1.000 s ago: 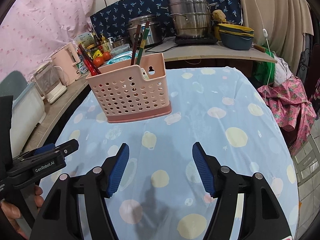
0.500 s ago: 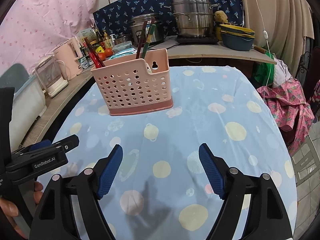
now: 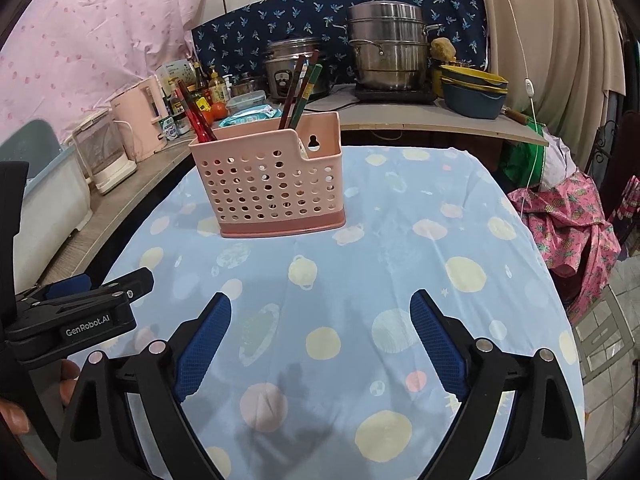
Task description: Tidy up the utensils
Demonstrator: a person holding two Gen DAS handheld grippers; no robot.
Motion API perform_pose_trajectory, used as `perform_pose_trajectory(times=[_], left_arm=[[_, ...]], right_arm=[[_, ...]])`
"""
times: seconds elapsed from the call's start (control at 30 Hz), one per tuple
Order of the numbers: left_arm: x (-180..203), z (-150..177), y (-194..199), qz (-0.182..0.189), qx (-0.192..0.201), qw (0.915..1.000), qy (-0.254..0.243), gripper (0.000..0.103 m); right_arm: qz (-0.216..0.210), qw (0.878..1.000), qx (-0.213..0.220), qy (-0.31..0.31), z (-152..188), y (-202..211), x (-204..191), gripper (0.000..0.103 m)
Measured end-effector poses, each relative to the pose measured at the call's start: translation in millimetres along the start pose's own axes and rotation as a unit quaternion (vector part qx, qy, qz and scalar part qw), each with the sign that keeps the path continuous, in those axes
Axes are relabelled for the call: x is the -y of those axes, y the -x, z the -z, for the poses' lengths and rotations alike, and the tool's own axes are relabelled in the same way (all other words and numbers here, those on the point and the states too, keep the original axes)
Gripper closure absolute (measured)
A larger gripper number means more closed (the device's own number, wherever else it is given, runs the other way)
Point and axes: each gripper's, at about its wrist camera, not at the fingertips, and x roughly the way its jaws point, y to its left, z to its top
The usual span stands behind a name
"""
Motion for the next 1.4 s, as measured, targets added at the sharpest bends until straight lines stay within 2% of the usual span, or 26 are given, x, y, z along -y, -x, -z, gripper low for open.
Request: perform_pose_trajectory(times=[1.4], left_arm=[[6.3, 3.3, 11.4, -0.038, 0.024, 0.9989, -0.012, 0.009]], right_arm=[[-0.001, 1.000, -0.008, 0.012, 3.6, -4.7, -7.6, 0.016]])
